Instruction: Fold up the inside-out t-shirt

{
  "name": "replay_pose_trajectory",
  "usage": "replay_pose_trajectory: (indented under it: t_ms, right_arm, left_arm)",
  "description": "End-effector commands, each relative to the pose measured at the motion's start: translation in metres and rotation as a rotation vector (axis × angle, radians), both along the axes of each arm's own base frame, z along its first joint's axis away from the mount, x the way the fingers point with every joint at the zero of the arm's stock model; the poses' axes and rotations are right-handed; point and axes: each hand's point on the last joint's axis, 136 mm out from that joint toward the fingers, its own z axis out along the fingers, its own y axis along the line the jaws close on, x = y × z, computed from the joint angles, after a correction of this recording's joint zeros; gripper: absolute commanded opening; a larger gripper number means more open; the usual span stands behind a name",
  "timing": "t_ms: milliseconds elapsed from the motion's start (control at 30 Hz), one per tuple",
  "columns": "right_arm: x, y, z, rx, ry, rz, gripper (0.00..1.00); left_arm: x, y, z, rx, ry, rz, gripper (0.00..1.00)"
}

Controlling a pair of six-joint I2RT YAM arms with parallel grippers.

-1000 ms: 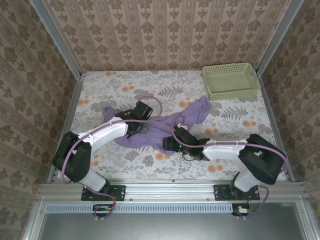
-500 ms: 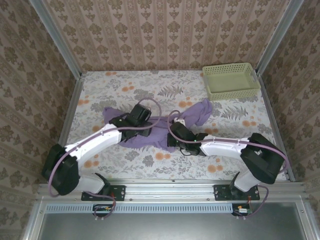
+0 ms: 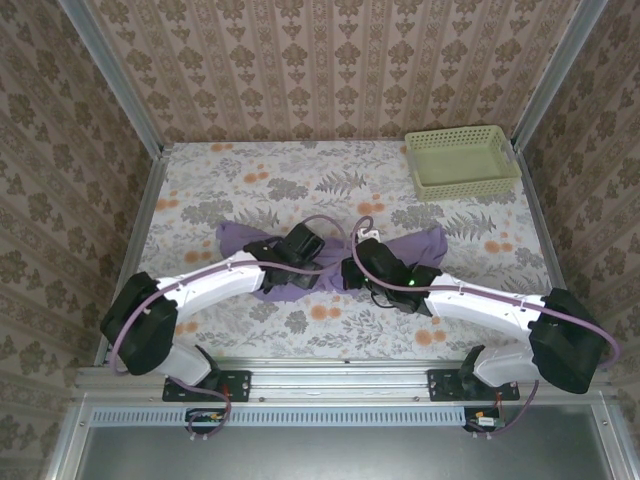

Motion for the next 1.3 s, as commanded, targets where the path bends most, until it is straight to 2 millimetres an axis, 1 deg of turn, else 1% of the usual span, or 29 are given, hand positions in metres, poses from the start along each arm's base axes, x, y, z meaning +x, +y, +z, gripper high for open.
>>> replay_pose_trajectory:
  t_ms: [0, 33, 167, 200, 300, 367, 533, 633, 667, 733, 800, 900, 933, 1000, 1100, 1200, 1233, 1267]
  right_arm:
    - [-0.006, -0.006, 0.002, -0.035, -0.009, 0.021, 0.00]
    - [-0.006, -0.007, 0.003, -0.041, -0.011, 0.018, 0.00]
    - [-0.008, -0.015, 0.000, -0.080, -0.013, 0.013, 0.00]
    - [-0.008, -0.017, -0.001, -0.088, -0.012, 0.011, 0.00]
    - [-0.011, -0.022, -0.006, -0.116, -0.006, 0.016, 0.00]
    - [-0.013, -0.024, -0.008, -0.132, -0.001, 0.021, 0.00]
    - [-0.017, -0.036, -0.012, -0.215, 0.001, 0.040, 0.00]
    - [-0.019, -0.048, -0.007, -0.286, -0.015, 0.051, 0.00]
    - [-0.019, -0.052, -0.003, -0.308, -0.021, 0.049, 0.00]
    - [-0.021, -0.058, 0.006, -0.336, -0.033, 0.061, 0.00]
    - [-0.024, -0.058, 0.016, -0.340, -0.047, 0.095, 0.00]
    - [-0.035, -0.047, 0.027, -0.297, -0.052, 0.193, 0.03]
    - [-0.036, -0.045, 0.027, -0.287, -0.052, 0.209, 0.04]
    - [-0.036, -0.042, 0.021, -0.273, -0.043, 0.212, 0.06]
    - [-0.026, -0.040, -0.003, -0.262, 0.034, 0.182, 0.05]
    - [-0.009, -0.053, -0.034, -0.299, 0.141, 0.078, 0.05]
    - [-0.004, -0.060, -0.040, -0.317, 0.168, 0.036, 0.11]
    - [0.000, -0.064, -0.042, -0.338, 0.171, 0.007, 0.17]
  left_arm:
    - [0.011, -0.009, 0.013, -0.013, -0.045, -0.005, 0.50]
    - [0.013, -0.009, 0.013, -0.012, -0.045, 0.001, 0.42]
    - [0.021, -0.003, 0.010, -0.009, -0.039, 0.037, 0.04]
    - [0.023, -0.001, 0.011, -0.012, -0.041, 0.043, 0.00]
    - [0.028, 0.006, 0.017, -0.023, -0.058, 0.085, 0.00]
    - [0.031, 0.012, 0.024, -0.051, -0.075, 0.120, 0.00]
    - [0.029, 0.034, 0.053, -0.178, -0.115, 0.210, 0.00]
    - [0.021, 0.052, 0.074, -0.267, -0.140, 0.261, 0.00]
    - [0.016, 0.059, 0.080, -0.281, -0.152, 0.284, 0.00]
    - [0.006, 0.067, 0.089, -0.303, -0.153, 0.296, 0.00]
    - [-0.005, 0.068, 0.095, -0.331, -0.137, 0.293, 0.00]
    - [-0.022, 0.060, 0.104, -0.377, -0.132, 0.255, 0.00]
    - [-0.023, 0.057, 0.102, -0.381, -0.125, 0.249, 0.00]
    - [-0.019, 0.056, 0.089, -0.353, -0.087, 0.260, 0.00]
    - [-0.001, 0.058, 0.065, -0.282, -0.032, 0.305, 0.00]
    - [0.022, 0.057, 0.044, -0.265, 0.034, 0.349, 0.00]
    - [0.028, 0.054, 0.039, -0.256, 0.049, 0.344, 0.00]
    - [0.033, 0.050, 0.037, -0.247, 0.054, 0.330, 0.00]
